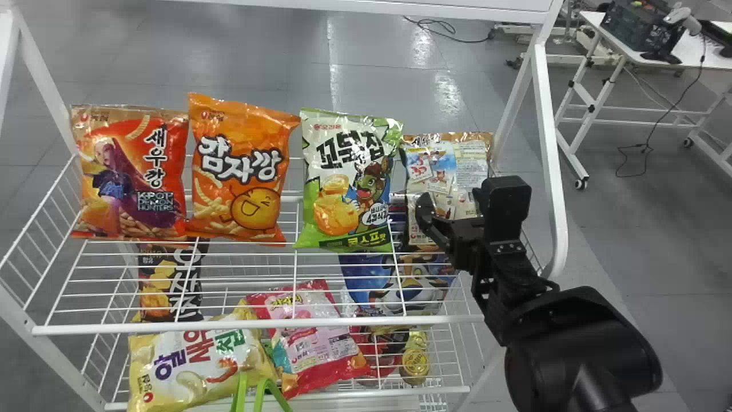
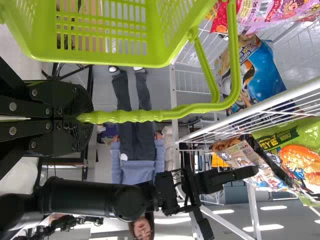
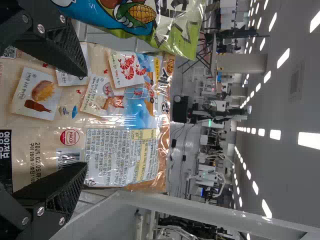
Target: Hold basket handle with left hand then pick spicy shrimp crackers with right hand and place into basket
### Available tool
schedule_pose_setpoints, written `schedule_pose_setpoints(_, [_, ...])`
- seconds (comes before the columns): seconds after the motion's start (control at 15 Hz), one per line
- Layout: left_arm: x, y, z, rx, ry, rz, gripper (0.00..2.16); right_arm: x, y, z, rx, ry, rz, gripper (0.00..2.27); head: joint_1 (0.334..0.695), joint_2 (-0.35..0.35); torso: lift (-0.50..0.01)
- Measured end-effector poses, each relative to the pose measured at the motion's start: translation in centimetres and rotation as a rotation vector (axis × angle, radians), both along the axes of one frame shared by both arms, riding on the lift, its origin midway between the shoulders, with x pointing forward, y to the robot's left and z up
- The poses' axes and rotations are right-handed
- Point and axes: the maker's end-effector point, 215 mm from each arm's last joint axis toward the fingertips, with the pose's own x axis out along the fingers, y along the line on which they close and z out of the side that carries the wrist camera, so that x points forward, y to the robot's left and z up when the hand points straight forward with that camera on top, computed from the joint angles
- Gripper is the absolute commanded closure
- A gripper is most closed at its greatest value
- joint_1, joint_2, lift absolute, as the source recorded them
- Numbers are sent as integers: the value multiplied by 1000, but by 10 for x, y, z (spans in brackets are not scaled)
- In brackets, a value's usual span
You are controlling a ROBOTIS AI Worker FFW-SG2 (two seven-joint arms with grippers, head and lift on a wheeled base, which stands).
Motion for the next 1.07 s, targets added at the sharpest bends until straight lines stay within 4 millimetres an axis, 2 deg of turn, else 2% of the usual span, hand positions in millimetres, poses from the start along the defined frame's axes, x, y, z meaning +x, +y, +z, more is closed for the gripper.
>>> schedule_pose_setpoints(0.07, [0, 0, -1, 0, 1, 1, 1899, 0, 1, -2, 2, 7, 2, 853, 695, -126, -37])
schedule_pose_setpoints(0.13, [0, 0, -1, 0, 2, 1, 1899, -1, 2, -2, 4, 10, 4, 1065, 695, -125, -37])
schedule_pose_setpoints(0.2, [0, 1, -2, 1, 4, 2, 1899, -3, 4, -1, 5, 9, 7, 1406, 695, -123, -37])
schedule_pose_setpoints(0.27, [0, 1, -2, 1, 5, 2, 1899, -4, 6, 1, 7, 6, 11, 1565, 695, -119, -37])
schedule_pose_setpoints(0.4, [0, 1, -3, 1, 7, 3, 1899, -7, 9, 5, 10, -2, 16, 1696, 695, -115, -37])
schedule_pose_setpoints(0.47, [-1, 1, -3, 1, 8, 3, 1899, -9, 10, 7, 11, -6, 17, 1885, 695, -114, -37])
schedule_pose_setpoints(0.8, [-2, 0, -2, -2, 9, 3, 1899, -17, 6, 16, 19, -27, 14, 1895, 695, -120, -37])
schedule_pose_setpoints(1.07, [-3, 0, -1, 0, 5, -1, 1899, -32, -5, 33, 18, -66, -17, 1895, 695, -138, -37])
